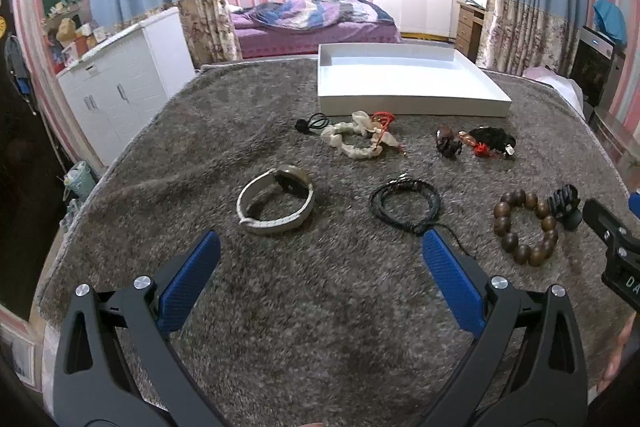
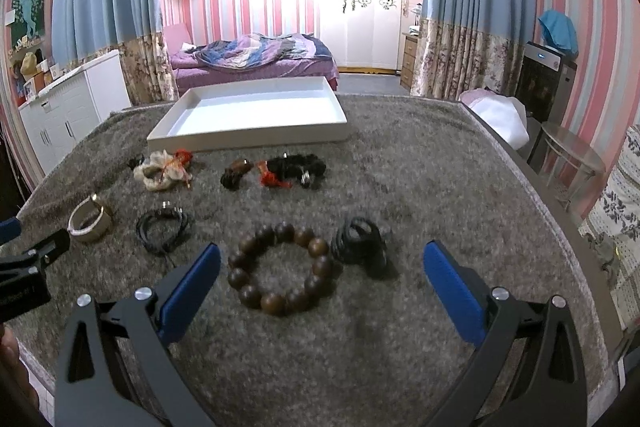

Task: Organize jewelry
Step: 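Move the left tool to the white shell necklace while the right tool approaches the black scrunchie bracelet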

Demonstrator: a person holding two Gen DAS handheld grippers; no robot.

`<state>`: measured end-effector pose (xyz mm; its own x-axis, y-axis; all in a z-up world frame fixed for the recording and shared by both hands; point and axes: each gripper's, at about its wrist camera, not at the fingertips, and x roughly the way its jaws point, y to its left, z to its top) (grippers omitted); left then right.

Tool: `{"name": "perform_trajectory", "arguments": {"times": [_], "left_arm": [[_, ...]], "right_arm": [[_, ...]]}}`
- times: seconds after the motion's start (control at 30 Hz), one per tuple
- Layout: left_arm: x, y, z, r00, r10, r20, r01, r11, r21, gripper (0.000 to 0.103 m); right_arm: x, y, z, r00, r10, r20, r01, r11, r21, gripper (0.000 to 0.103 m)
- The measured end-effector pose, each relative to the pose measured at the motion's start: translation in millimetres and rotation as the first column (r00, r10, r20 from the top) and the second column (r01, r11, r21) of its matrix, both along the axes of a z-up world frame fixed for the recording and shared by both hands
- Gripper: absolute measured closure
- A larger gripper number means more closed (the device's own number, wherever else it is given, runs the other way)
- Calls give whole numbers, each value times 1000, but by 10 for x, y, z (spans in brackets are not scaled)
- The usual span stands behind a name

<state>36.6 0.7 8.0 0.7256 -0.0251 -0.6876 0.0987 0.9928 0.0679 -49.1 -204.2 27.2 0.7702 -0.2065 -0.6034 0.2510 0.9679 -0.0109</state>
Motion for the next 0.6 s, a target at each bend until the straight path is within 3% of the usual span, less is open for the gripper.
{"name": "perform_trajectory", "arguments": {"times": [0.27, 0.43, 0.6], "left_arm": [[357, -26, 93, 999, 2, -32, -1, 1000, 20, 3], [625, -39, 82, 996, -32, -81, 31, 999, -14, 3], [847, -61, 148, 998, -32, -56, 32, 999, -2, 3]], "right_arm": [[360, -64, 148, 999, 30, -33, -30, 999, -11, 2], [631, -101, 187, 993, 95, -70, -96, 995, -8, 2], [841, -195, 199, 990, 104, -91, -103, 995, 11, 2]]}}
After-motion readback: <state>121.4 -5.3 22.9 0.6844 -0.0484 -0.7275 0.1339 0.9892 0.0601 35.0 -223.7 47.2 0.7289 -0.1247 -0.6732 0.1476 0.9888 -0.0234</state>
